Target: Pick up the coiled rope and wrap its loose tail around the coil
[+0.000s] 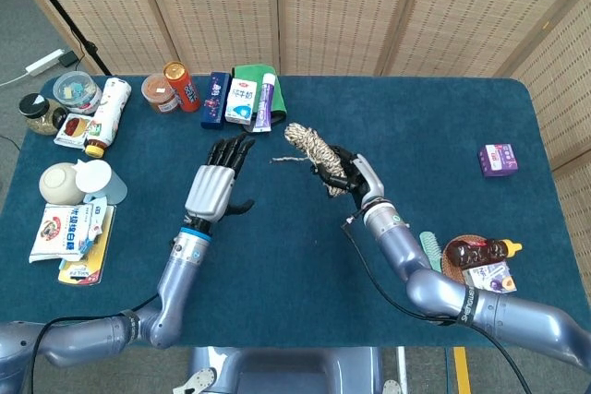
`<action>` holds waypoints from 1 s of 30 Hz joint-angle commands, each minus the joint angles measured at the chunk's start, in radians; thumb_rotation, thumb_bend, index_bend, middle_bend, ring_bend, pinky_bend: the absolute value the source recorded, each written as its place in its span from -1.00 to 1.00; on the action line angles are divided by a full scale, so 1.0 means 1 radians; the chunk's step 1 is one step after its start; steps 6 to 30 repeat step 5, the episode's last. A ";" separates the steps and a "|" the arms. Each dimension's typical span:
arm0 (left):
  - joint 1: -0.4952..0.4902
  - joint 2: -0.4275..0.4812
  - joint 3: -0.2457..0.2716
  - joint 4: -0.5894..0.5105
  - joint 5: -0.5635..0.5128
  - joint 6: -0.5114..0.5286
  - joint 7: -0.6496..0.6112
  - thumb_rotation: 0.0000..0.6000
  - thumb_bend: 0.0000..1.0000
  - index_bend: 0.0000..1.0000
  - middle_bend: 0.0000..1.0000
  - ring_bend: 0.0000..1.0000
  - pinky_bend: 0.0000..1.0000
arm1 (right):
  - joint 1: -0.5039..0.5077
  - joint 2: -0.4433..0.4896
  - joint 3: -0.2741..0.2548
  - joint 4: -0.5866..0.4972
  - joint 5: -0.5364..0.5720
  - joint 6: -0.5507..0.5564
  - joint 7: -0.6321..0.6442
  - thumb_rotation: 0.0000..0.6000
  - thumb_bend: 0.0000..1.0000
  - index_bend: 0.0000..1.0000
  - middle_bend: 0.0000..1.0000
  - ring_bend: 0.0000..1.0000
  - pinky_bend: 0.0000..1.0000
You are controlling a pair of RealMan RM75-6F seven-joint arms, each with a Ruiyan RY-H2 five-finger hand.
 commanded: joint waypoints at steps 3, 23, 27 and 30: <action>0.066 0.140 0.034 -0.156 0.034 0.038 0.023 1.00 -0.72 -1.00 -1.00 -1.00 -1.00 | -0.021 0.007 -0.005 -0.001 -0.014 -0.008 -0.011 1.00 1.00 0.51 0.03 -0.18 0.44; 0.083 0.173 0.043 -0.184 0.043 0.047 0.024 1.00 -0.72 -1.00 -1.00 -1.00 -1.00 | -0.027 0.009 -0.008 -0.001 -0.021 -0.009 -0.016 1.00 1.00 0.51 0.03 -0.18 0.44; 0.083 0.173 0.043 -0.184 0.043 0.047 0.024 1.00 -0.72 -1.00 -1.00 -1.00 -1.00 | -0.027 0.009 -0.008 -0.001 -0.021 -0.009 -0.016 1.00 1.00 0.51 0.03 -0.18 0.44; 0.083 0.173 0.043 -0.184 0.043 0.047 0.024 1.00 -0.72 -1.00 -1.00 -1.00 -1.00 | -0.027 0.009 -0.008 -0.001 -0.021 -0.009 -0.016 1.00 1.00 0.51 0.03 -0.18 0.44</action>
